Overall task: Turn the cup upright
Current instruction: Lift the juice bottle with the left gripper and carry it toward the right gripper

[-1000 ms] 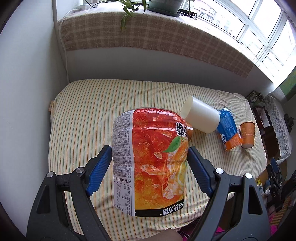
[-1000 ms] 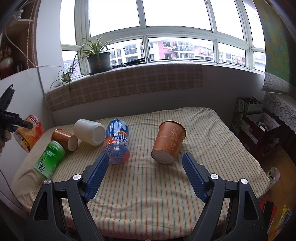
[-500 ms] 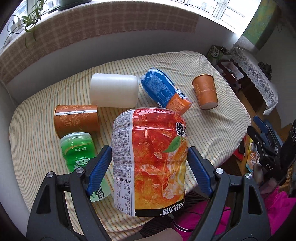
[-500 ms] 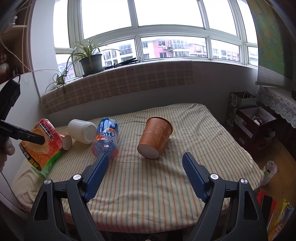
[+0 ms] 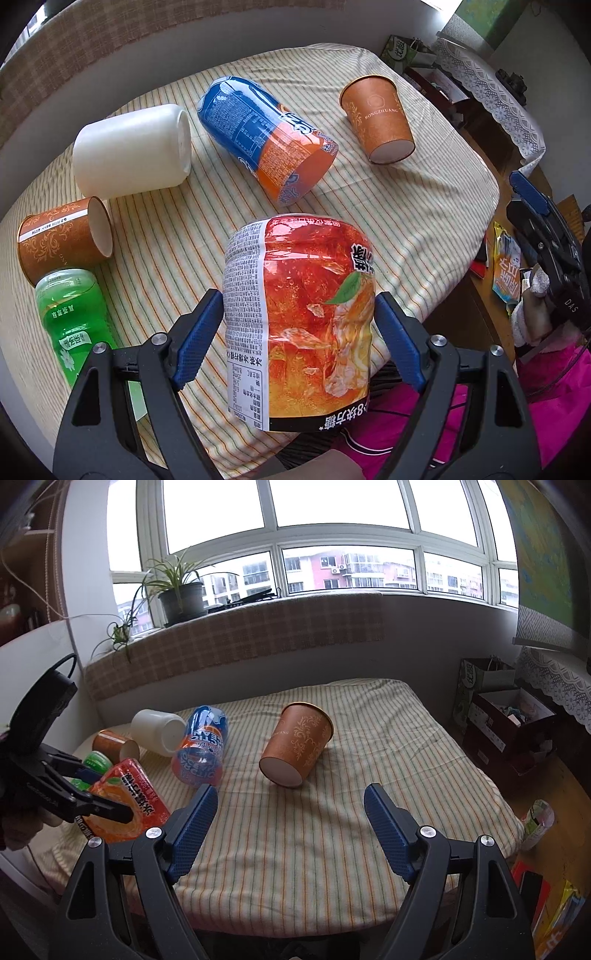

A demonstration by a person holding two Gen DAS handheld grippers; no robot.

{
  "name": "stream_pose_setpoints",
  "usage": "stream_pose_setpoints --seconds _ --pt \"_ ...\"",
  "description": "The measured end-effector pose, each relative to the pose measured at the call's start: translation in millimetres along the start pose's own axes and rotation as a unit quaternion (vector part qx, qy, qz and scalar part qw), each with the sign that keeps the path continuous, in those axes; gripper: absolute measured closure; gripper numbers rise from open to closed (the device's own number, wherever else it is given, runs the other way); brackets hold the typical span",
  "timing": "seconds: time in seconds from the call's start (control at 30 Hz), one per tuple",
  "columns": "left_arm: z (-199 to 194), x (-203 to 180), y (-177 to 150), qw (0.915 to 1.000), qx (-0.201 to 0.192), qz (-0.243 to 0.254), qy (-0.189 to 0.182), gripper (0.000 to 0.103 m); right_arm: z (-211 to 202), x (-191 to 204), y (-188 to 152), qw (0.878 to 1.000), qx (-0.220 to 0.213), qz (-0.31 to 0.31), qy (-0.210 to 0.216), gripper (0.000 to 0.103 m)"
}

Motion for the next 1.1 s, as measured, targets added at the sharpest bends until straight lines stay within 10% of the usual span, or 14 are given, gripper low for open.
stream_pose_setpoints --seconds 1.1 --pt "-7 15 4 0.9994 -0.009 -0.034 0.001 0.016 7 37 11 0.984 0.012 -0.141 0.108 0.022"
Point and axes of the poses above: each gripper's, at about its wrist camera, not at the fingertips, and z roughly the way its jaws point, x to its left, y to its top, the point moved 2 cm from there along z, roughly the way its jaws point
